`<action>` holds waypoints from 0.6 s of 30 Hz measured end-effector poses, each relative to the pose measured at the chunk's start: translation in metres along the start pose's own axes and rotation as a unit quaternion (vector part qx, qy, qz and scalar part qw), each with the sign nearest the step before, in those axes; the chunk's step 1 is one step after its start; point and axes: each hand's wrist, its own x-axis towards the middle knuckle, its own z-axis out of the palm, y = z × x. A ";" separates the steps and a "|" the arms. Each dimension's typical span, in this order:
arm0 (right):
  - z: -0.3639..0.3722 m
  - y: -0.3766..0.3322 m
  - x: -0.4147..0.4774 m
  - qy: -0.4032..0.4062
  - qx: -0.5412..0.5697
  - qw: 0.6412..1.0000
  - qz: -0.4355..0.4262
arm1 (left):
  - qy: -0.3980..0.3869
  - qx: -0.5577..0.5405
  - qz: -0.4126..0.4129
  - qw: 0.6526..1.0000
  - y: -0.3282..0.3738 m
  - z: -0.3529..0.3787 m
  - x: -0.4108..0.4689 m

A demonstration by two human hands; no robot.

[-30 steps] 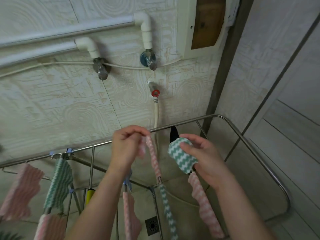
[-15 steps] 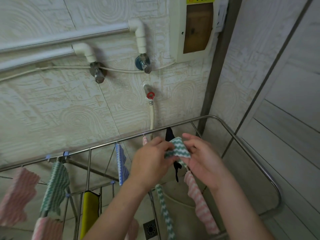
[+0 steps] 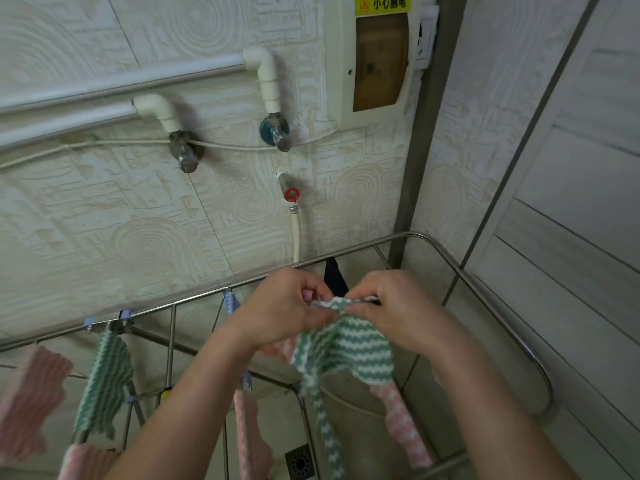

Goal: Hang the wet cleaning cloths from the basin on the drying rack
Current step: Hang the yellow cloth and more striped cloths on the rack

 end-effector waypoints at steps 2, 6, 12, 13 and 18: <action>-0.006 0.005 0.002 -0.023 0.015 1.000 0.008 | 0.013 0.160 0.016 0.987 -0.003 -0.006 0.002; -0.019 0.020 0.002 -0.009 0.129 0.990 0.051 | 0.067 0.163 0.012 0.984 -0.018 -0.011 0.006; -0.051 0.053 -0.001 0.012 0.157 0.983 0.090 | 0.058 -0.003 -0.009 0.998 -0.023 -0.012 0.023; -0.056 0.059 -0.001 0.011 0.150 0.984 0.097 | 0.040 -0.006 -0.011 0.999 -0.023 -0.010 0.027; -0.067 0.078 -0.003 0.094 0.341 0.924 0.147 | 0.014 -0.092 -0.014 0.996 -0.011 0.007 0.049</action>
